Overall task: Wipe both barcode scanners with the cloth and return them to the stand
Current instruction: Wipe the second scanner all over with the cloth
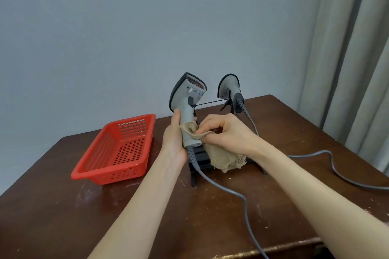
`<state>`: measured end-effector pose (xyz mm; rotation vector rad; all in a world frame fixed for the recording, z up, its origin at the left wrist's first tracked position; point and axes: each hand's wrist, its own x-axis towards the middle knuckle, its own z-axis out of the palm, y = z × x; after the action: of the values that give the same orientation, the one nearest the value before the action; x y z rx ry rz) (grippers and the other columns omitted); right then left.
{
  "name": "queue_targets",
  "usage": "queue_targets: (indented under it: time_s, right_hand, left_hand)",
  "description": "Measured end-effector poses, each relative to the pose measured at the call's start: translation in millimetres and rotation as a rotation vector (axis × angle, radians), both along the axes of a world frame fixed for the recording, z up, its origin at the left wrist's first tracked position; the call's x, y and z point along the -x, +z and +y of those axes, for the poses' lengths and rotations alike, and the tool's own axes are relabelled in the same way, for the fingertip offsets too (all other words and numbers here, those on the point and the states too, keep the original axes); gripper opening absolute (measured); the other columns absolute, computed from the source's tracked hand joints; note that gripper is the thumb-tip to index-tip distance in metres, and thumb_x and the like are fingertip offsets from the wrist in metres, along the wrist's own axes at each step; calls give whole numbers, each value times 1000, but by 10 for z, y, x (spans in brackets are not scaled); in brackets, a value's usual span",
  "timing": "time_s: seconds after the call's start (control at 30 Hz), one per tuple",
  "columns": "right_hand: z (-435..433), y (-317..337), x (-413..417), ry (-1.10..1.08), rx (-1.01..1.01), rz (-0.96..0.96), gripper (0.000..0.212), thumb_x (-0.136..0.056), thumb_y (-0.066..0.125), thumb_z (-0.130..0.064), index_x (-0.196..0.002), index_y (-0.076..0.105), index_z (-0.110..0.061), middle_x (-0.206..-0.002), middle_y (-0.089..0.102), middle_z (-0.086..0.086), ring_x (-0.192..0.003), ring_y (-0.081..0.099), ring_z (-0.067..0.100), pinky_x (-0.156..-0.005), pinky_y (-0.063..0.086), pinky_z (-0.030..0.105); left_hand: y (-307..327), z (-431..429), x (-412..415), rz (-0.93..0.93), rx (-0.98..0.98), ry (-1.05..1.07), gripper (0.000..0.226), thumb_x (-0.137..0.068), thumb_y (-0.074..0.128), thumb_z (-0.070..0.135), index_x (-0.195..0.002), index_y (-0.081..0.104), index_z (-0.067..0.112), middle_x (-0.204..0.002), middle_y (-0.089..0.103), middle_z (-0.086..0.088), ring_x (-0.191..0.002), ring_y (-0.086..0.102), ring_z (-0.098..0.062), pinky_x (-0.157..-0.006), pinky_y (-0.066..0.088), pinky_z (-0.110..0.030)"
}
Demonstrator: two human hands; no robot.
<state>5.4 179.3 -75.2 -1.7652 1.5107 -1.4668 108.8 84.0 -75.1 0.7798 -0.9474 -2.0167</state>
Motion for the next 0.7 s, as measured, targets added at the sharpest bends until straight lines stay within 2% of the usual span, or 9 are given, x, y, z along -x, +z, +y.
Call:
queue_targets:
  time_s: [0.03, 0.1, 0.2, 0.3, 0.4, 0.47, 0.53, 0.6, 0.7]
  right_hand:
    - [-2, 7, 5, 10, -15, -8, 11, -79, 71, -4, -84, 75, -14, -85, 66, -7, -80, 59, -11, -75, 43, 9]
    - [-70, 25, 30, -117, 37, -24, 14, -80, 70, -4, -82, 73, -17, -81, 64, -9, -78, 59, -5, -73, 43, 12]
    - [-200, 47, 60, -377, 154, -53, 17, -83, 67, -6, -83, 71, -23, -81, 59, -14, -77, 56, 1, -70, 40, 8]
    - [-178, 34, 52, -323, 133, -41, 12, -84, 68, -9, -88, 74, -19, -85, 62, -11, -81, 57, 1, -73, 42, 8]
    - [-50, 40, 30, -102, -18, 75, 11, -81, 72, -9, -84, 76, -19, -87, 65, -4, -76, 57, -1, -73, 44, 11]
    - [-30, 29, 11, -82, -63, 115, 13, -79, 72, -7, -83, 76, -18, -85, 64, -5, -73, 57, -1, -72, 44, 12]
    - [-91, 26, 7, -226, -1, 146, 14, -80, 69, -7, -89, 76, -16, -85, 65, -2, -77, 59, 4, -74, 46, 18]
    - [-165, 69, -9, -416, 103, 202, 16, -83, 66, -11, -95, 74, -17, -88, 65, -2, -85, 60, 12, -80, 49, 29]
    - [-227, 184, 29, -597, 231, 218, 16, -86, 61, -12, -96, 72, -18, -92, 62, -6, -86, 58, 12, -77, 47, 29]
  left_hand:
    - [-10, 2, -9, -1, -21, -4, 42, -95, 48, 44, -85, 59, 5, -72, 61, -7, -57, 62, -17, -49, 52, -27]
    - [-33, 46, 4, -8, -30, -3, 40, -95, 50, 43, -96, 61, 5, -74, 65, -9, -58, 65, -18, -48, 53, -26]
    - [-40, 131, 61, -52, 20, -26, 34, -96, 50, 39, -95, 60, 7, -58, 64, -5, -43, 60, -12, -40, 48, -21]
    - [-42, 104, 85, -44, 59, -32, 35, -98, 46, 39, -91, 59, 8, -51, 64, -3, -42, 60, -12, -41, 49, -21]
    - [-69, 1, 56, -34, 56, -69, 46, -98, 40, 47, -92, 59, 5, -63, 69, -10, -56, 68, -20, -51, 55, -28]
    - [-92, -28, 56, -92, 76, -62, 52, -95, 42, 53, -100, 63, 6, -76, 69, -13, -67, 69, -25, -62, 55, -33]
    - [-119, -21, 70, -107, 112, -24, 49, -94, 46, 51, -106, 65, 7, -90, 69, -13, -77, 69, -25, -74, 55, -38]
    - [-130, 26, 85, -125, 165, -4, 41, -96, 47, 44, -108, 66, 9, -95, 72, -12, -83, 70, -23, -81, 56, -39]
    - [-152, 107, 122, -118, 179, -17, 38, -97, 46, 42, -110, 64, 10, -96, 72, -11, -87, 69, -24, -84, 56, -39]
